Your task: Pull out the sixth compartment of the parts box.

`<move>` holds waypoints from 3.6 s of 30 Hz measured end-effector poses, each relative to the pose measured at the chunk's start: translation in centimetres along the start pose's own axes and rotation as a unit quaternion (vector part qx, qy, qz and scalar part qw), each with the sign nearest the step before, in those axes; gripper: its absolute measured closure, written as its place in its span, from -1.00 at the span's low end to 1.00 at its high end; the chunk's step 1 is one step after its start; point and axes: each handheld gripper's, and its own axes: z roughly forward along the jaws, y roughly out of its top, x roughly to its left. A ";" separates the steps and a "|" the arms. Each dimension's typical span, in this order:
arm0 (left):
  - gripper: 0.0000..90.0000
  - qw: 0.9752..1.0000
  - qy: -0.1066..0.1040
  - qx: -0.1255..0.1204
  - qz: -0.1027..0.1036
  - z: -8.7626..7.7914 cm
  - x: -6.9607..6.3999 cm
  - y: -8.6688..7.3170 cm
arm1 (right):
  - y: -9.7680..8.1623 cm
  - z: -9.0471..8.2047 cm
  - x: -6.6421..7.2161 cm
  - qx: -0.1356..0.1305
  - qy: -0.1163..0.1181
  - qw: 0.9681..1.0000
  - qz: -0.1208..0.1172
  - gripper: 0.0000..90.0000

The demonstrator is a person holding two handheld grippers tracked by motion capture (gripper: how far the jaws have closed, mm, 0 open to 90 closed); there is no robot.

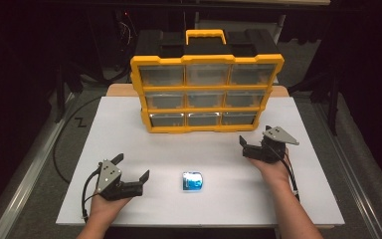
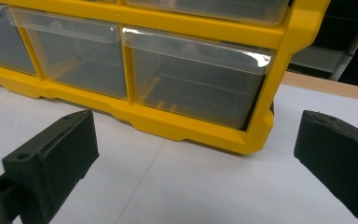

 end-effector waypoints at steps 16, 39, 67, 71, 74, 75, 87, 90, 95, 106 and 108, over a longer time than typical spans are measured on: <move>-0.99 1.000 0.002 0.018 -0.002 0.2 0.0 -0.2 | 0.1 -0.2 -0.4 0.015 -0.006 1.000 -0.022 -0.98; -0.98 1.000 0.002 0.015 -0.012 0.1 -0.1 -0.2 | -2.5 -2.3 -0.5 0.043 -0.021 0.995 -0.085 -0.98; -0.98 1.000 -0.001 0.020 -0.009 0.2 -0.2 -0.4 | -3.2 -1.9 2.2 0.072 -0.024 0.973 -0.219 -0.98; -0.98 1.000 0.000 0.019 -0.008 0.1 -0.2 -0.4 | -3.4 -1.7 2.7 0.079 -0.026 0.965 -0.248 -0.98; -0.98 1.000 0.000 0.019 -0.007 0.1 -0.1 -0.4 | -3.5 -1.7 2.9 0.081 -0.030 0.962 -0.260 -0.98; -0.98 1.000 0.001 0.018 -0.007 0.1 -0.1 -0.4 | -3.5 -1.7 3.1 0.082 -0.033 0.959 -0.271 -0.98; -0.98 1.000 0.000 0.010 -0.009 0.1 -0.1 -0.5 | -3.5 -1.7 3.9 0.089 -0.045 0.940 -0.325 -0.98; -0.98 1.000 0.000 0.009 -0.008 0.1 -0.2 -0.5 | -3.5 -1.7 4.0 0.092 -0.045 0.936 -0.336 -0.98; -0.98 1.000 -0.002 0.008 -0.009 0.2 -0.2 -0.6 | -3.4 -1.8 4.4 0.092 -0.052 0.931 -0.350 -0.98; -0.98 1.000 -0.011 0.002 0.004 0.3 -0.4 -0.7 | -3.4 -1.9 5.1 0.093 -0.064 0.909 -0.401 -0.98; -0.98 1.000 -0.011 0.002 0.005 0.3 -0.4 -0.7 | -3.4 -1.9 5.2 0.093 -0.064 0.908 -0.404 -0.98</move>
